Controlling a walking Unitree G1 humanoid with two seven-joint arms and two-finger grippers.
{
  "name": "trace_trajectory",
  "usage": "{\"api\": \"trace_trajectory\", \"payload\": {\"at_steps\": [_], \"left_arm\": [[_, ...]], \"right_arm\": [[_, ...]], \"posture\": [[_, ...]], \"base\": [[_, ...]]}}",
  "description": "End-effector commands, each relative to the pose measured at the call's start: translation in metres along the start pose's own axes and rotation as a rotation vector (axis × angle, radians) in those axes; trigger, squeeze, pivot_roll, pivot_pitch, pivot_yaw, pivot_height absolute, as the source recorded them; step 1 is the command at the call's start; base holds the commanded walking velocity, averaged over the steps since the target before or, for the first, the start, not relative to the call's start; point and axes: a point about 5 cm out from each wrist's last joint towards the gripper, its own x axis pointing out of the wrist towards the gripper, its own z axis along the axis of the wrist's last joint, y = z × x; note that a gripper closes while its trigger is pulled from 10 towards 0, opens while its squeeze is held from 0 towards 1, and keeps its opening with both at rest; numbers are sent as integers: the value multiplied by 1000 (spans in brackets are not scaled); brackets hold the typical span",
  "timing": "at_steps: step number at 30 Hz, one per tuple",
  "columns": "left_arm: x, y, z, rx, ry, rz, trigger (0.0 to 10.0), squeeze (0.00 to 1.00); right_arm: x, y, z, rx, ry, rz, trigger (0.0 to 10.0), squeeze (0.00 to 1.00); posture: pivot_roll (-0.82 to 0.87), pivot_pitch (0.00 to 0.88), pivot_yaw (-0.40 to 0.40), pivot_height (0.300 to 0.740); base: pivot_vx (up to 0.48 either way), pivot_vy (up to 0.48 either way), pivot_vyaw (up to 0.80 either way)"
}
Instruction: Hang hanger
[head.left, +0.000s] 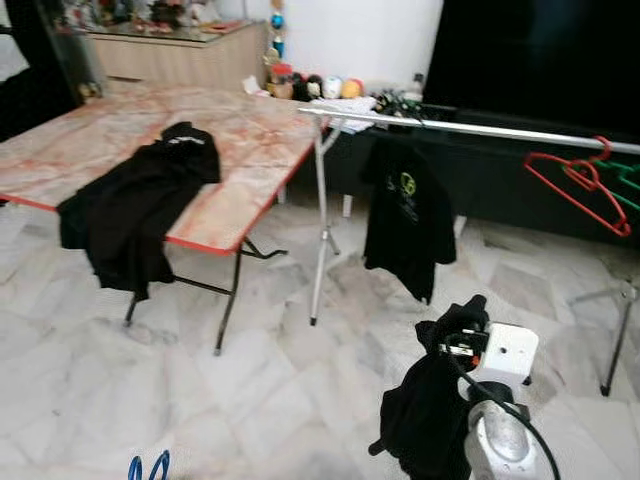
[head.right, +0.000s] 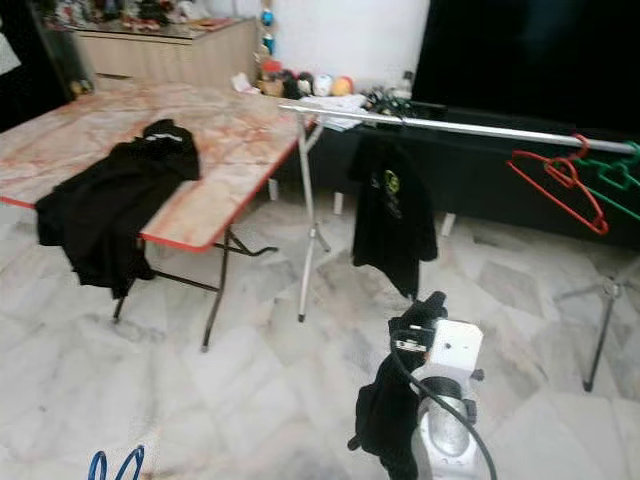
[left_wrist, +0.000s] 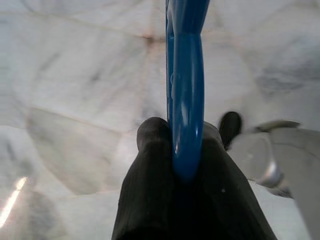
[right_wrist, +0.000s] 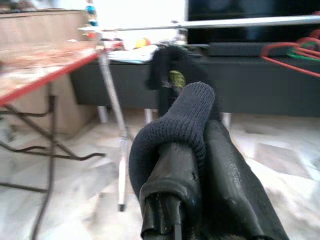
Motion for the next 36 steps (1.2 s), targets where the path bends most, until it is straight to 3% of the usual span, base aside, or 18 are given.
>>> {"api": "trace_trajectory", "payload": {"at_steps": [1,16,27,36], "left_arm": [[0,-2,0,-4,8,-3,10000,0],[1,-3,-1,7,23,6,10000,0],[1,-5,-2,7,33,2,10000,0],[0,-7,-7,-13,47,7,10000,0]], "right_arm": [[2,-7,8,-26,-31,-28,10000,0],[16,-1,20,-34,-62,-43,10000,0],[30,13,33,-53,-106,-12,10000,0],[33,15,34,-68,-113,1,10000,0]], "posture": [[68,0,9,740],[87,0,5,740],[84,23,6,740],[70,35,4,740]], "base": [[0,476,0],[0,478,0],[0,476,0],[0,476,0]]}}
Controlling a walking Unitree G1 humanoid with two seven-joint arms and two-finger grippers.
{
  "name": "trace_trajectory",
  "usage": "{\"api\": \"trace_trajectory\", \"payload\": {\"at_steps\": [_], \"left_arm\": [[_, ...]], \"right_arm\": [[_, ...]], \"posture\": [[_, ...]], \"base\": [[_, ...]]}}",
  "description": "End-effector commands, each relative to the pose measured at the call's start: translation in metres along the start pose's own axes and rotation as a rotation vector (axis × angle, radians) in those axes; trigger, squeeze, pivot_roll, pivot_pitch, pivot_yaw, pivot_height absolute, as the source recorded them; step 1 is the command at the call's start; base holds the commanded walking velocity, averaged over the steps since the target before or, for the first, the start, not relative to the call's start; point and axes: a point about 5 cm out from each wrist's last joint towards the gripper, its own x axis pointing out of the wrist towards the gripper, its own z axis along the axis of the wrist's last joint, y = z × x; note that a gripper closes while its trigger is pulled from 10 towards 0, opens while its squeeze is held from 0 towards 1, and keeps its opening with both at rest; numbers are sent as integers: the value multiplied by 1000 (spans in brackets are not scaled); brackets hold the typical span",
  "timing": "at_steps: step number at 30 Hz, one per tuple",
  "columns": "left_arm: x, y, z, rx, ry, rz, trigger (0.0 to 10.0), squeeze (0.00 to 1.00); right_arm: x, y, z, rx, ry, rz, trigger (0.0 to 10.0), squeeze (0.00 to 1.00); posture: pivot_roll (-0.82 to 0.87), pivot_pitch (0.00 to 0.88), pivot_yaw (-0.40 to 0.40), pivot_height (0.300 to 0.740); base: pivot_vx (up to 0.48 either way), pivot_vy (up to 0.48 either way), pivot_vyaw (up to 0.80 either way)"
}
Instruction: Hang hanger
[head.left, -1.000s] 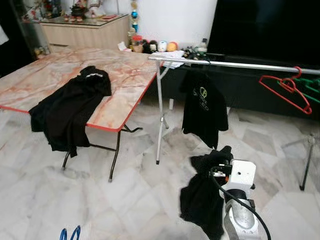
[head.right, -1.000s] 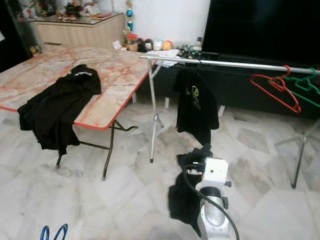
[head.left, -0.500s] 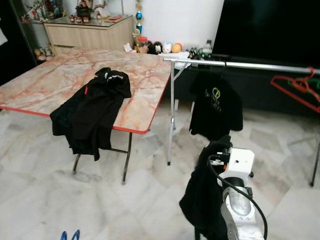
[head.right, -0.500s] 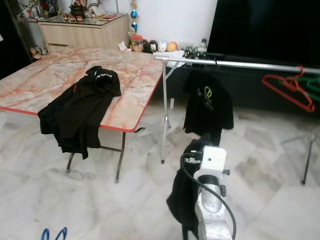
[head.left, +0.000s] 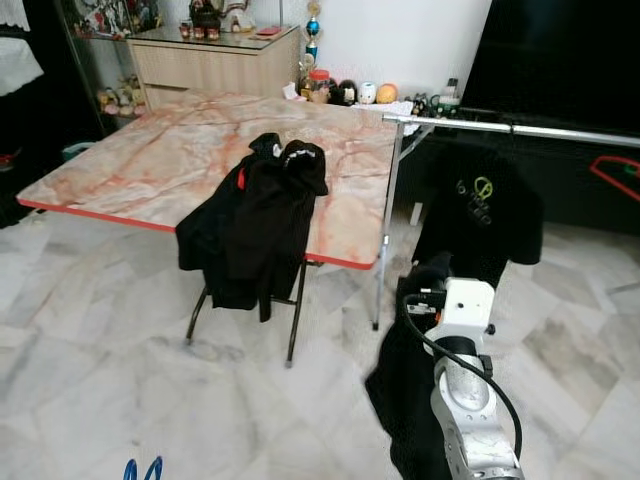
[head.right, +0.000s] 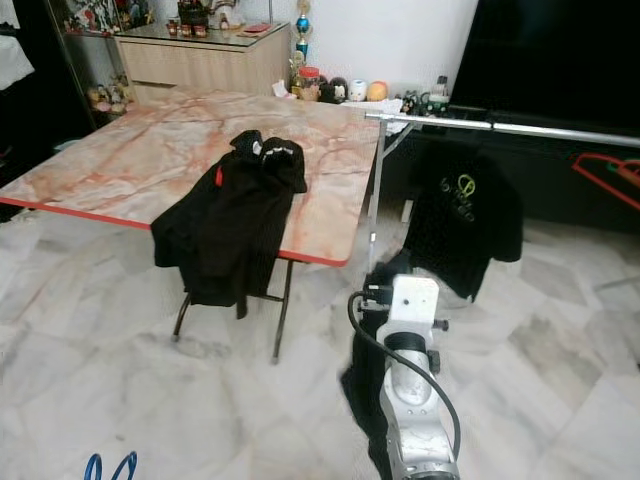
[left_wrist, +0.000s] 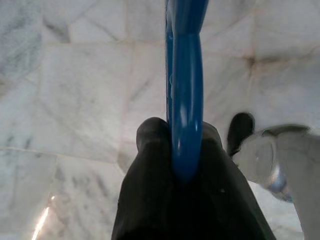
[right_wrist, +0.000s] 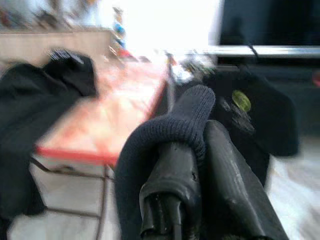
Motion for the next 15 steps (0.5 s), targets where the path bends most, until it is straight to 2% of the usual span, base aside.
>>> {"api": "trace_trajectory", "payload": {"at_steps": [1,11,13,15], "left_arm": [[-1,7,-4,3,20,21,10000,0],[-1,11,-2,20,18,23,10000,0],[-1,12,-1,32,16,27,10000,0],[-1,11,-1,56,28,14,10000,0]], "right_arm": [[3,5,9,9,-40,7,10000,0],[4,7,10,14,-48,-1,10000,0],[5,8,10,16,-49,-3,10000,0],[5,8,10,20,-49,-4,10000,0]], "posture": [[66,33,8,740],[73,25,26,740],[82,23,29,740],[92,20,31,740]], "base": [[0,476,0],[0,475,0],[0,371,0],[0,0,0]]}}
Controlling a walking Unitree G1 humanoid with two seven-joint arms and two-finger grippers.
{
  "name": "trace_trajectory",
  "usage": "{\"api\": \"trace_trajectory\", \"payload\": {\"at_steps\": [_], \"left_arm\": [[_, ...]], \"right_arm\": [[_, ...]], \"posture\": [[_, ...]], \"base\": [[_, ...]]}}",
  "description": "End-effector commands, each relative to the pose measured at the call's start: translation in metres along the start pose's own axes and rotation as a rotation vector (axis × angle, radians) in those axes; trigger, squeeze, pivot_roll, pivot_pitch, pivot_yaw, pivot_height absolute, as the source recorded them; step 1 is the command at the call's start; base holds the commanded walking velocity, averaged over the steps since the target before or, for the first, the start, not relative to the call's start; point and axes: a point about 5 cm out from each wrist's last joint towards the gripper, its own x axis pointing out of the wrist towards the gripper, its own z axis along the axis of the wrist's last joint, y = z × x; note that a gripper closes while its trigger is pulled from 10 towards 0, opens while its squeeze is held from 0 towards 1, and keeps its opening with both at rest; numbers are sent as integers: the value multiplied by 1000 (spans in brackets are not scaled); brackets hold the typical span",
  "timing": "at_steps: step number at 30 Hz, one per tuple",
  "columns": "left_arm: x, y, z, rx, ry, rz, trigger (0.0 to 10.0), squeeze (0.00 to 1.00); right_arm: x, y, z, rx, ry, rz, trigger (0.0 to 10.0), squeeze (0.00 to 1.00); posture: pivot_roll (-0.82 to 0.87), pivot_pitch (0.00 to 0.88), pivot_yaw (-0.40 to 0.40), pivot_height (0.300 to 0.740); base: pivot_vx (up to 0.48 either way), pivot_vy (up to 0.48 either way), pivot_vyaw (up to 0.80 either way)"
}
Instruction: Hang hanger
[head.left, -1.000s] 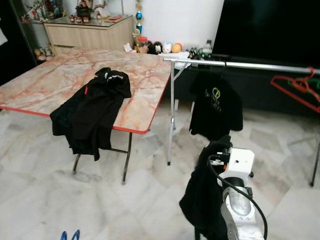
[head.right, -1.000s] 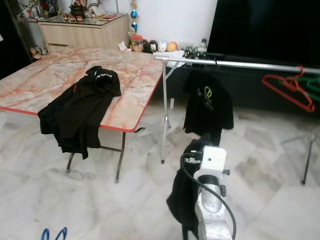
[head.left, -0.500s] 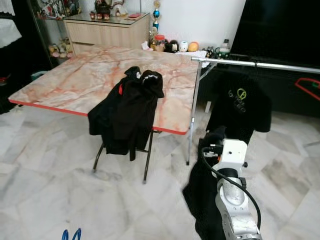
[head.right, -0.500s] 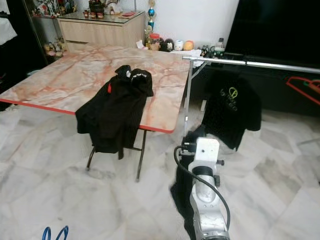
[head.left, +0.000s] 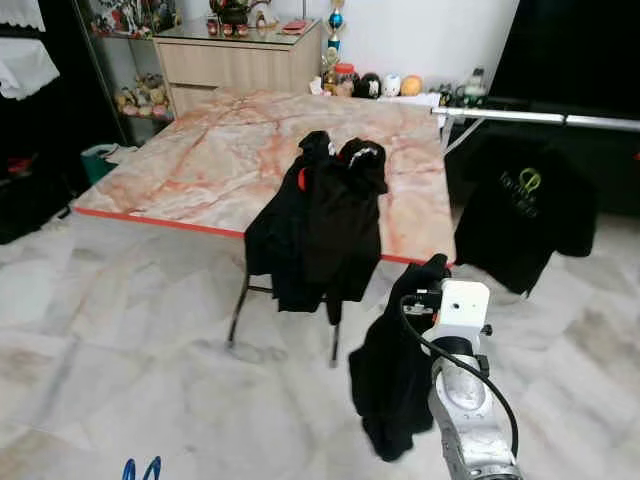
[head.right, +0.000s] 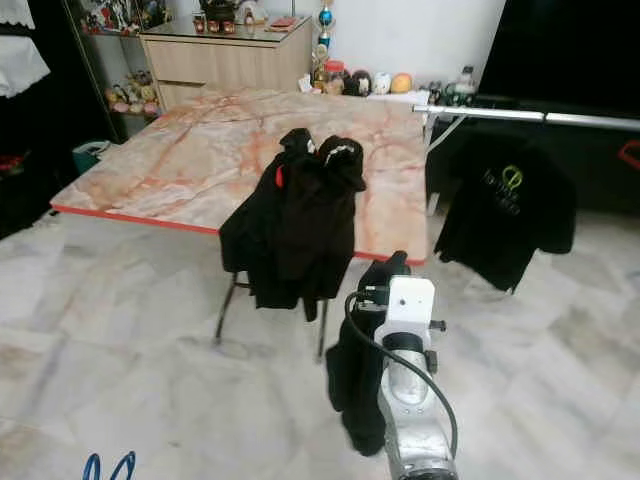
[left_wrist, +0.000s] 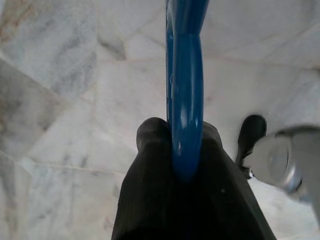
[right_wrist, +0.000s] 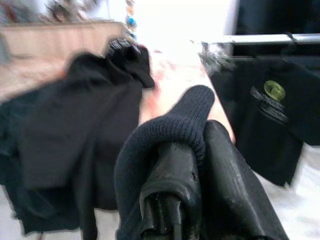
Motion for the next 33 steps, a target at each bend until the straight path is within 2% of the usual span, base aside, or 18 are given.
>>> {"api": "trace_trajectory", "payload": {"at_steps": [1,16,33], "left_arm": [[-1,7,-5,13,30,12,10000,0],[-2,8,-9,-42,27,14,10000,0],[-2,8,-9,-45,26,14,10000,0]], "right_arm": [[3,6,11,17,-51,6,10000,0],[6,10,13,21,-66,21,10000,0],[6,11,14,20,-72,24,10000,0]], "posture": [[92,20,31,740],[99,0,21,740],[99,0,21,740]], "base": [[0,0,0],[0,0,0],[251,0,0]]}}
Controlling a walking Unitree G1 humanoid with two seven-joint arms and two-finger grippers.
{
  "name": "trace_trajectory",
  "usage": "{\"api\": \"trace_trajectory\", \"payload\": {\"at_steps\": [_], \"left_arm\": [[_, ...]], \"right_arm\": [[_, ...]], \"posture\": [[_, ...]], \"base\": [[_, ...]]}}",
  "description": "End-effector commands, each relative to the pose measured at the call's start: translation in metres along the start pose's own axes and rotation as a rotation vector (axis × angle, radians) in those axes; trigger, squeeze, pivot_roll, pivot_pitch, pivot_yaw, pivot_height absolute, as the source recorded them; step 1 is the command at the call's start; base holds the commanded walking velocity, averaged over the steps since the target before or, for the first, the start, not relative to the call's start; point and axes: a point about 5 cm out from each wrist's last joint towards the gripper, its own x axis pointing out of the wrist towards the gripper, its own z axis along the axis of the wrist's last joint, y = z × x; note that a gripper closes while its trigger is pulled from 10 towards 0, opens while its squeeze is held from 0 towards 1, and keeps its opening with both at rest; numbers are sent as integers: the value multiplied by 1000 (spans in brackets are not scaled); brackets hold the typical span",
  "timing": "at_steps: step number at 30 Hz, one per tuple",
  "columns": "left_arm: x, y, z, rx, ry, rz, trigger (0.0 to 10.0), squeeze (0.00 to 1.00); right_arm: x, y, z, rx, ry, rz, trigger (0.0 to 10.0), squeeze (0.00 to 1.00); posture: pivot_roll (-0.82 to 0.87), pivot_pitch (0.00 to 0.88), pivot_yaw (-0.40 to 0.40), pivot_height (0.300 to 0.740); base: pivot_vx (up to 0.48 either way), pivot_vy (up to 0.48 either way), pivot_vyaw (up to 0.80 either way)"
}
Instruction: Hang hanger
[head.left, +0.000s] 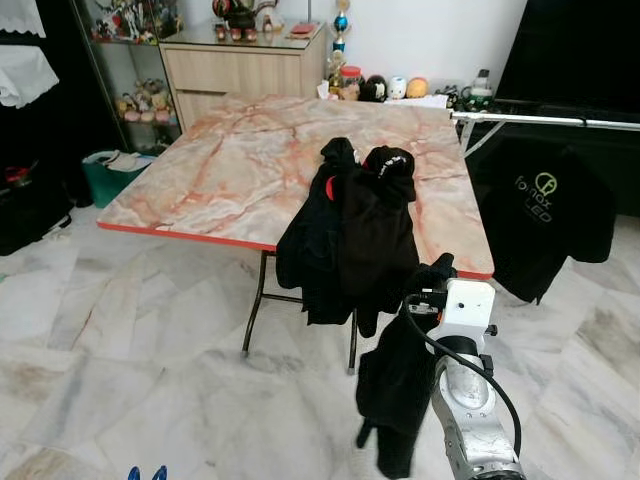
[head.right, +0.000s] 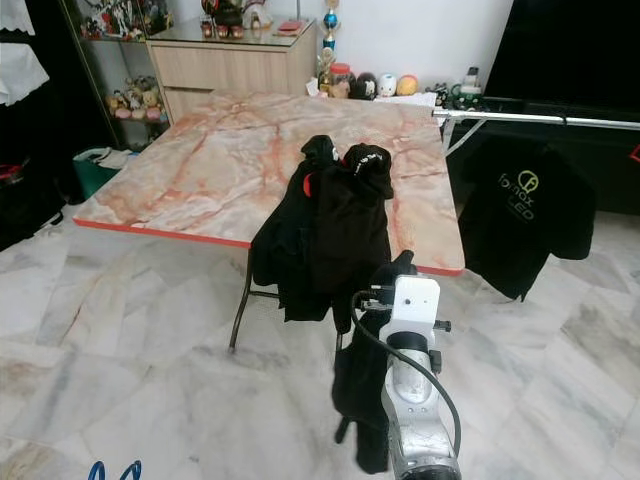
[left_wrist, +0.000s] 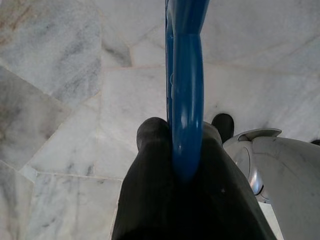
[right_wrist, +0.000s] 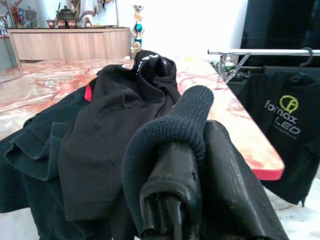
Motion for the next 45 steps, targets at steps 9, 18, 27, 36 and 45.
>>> {"api": "trace_trajectory", "payload": {"at_steps": [9,18,27,36,45], "left_arm": [[0,2,-2,-14,6,7,10000,0],[0,0,1,5,-11,-37,10000,0],[-3,10,-9,-2,5,-20,10000,0],[-4,11,-12,0,9,-21,10000,0],[-3,11,-7,4,-2,-23,10000,0]], "right_arm": [[3,0,7,4,-37,1,10000,0],[55,15,104,3,-284,64,10000,0],[34,4,67,-17,-202,62,10000,0],[35,-9,66,-17,-185,10,10000,0],[50,-5,101,-31,-327,27,10000,0]], "posture": [[99,0,21,740],[96,9,24,740],[95,15,23,740],[93,17,24,740],[94,18,32,740]], "base": [[251,0,0],[215,0,0],[0,0,0],[0,0,0],[27,0,0]]}}
